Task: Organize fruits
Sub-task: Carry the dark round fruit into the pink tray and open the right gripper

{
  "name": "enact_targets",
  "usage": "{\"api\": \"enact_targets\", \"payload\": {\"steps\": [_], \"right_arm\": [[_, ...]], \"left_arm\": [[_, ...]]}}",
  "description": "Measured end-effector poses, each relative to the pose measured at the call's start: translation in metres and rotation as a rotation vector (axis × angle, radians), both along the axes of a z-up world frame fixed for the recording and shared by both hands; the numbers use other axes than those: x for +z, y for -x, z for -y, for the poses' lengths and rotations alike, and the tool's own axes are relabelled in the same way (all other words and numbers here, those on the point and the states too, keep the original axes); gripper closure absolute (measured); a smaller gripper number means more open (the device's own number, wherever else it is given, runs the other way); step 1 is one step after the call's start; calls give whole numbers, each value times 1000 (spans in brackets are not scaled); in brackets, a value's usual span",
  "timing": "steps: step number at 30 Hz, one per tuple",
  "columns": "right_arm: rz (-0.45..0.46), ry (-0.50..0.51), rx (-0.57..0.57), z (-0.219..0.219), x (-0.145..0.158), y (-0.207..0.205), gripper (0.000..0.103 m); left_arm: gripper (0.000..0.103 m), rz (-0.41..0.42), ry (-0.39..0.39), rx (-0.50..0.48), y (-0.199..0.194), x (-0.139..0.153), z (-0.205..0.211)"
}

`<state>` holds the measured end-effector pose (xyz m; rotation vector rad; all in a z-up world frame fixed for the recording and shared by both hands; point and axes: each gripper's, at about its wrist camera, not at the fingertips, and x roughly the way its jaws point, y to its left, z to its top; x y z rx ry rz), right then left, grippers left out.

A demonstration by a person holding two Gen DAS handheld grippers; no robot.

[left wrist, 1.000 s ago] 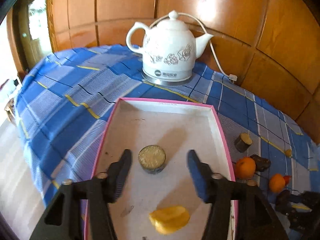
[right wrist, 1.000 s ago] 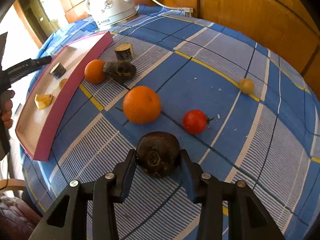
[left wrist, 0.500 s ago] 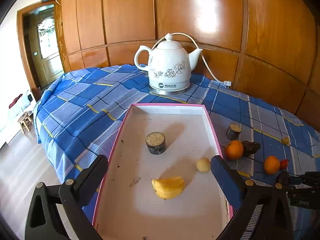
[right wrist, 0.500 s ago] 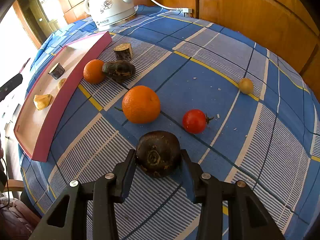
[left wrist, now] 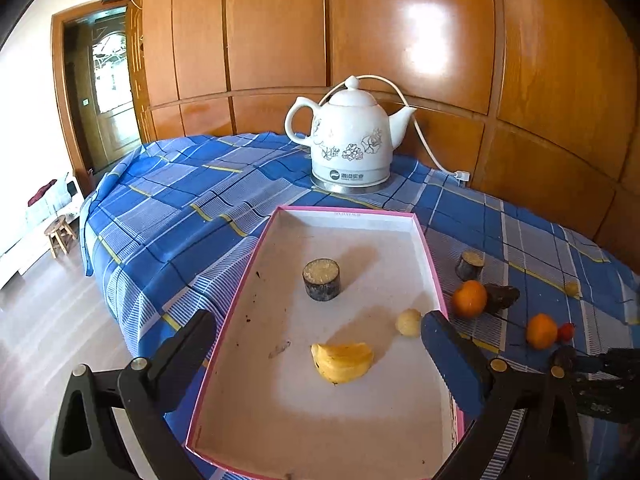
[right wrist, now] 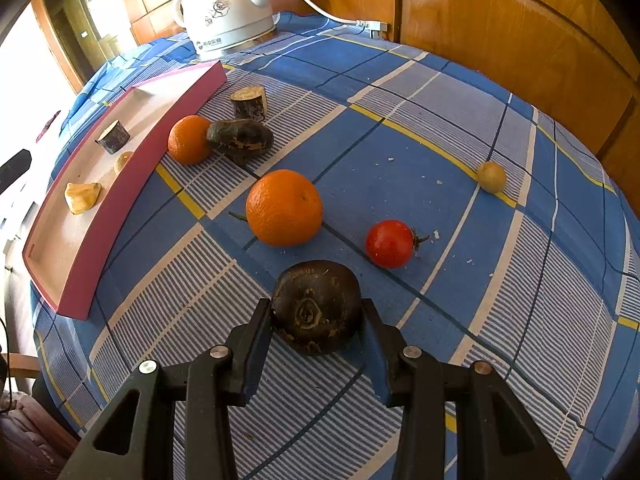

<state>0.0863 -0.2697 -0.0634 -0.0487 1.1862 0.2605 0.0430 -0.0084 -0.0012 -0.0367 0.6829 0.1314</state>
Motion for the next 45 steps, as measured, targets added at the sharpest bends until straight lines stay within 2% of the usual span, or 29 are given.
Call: {"api": "enact_targets", "payload": {"steps": [5, 14, 23, 34, 45], "right_arm": [[6, 2, 1, 0, 1, 4, 60], [-47, -37, 25, -15, 7, 18, 61], [13, -147, 68, -56, 34, 23, 61], [71, -196, 200, -139, 63, -5, 61], [63, -175, 227, -206, 54, -58, 60]], "left_arm": [[0, 14, 12, 16, 3, 2, -3], [0, 28, 45, 34, 7, 5, -18], [0, 42, 52, 45, 12, 7, -28], [0, 48, 60, 76, 17, 8, -43], [0, 52, 55, 118, 20, 7, -60]]}}
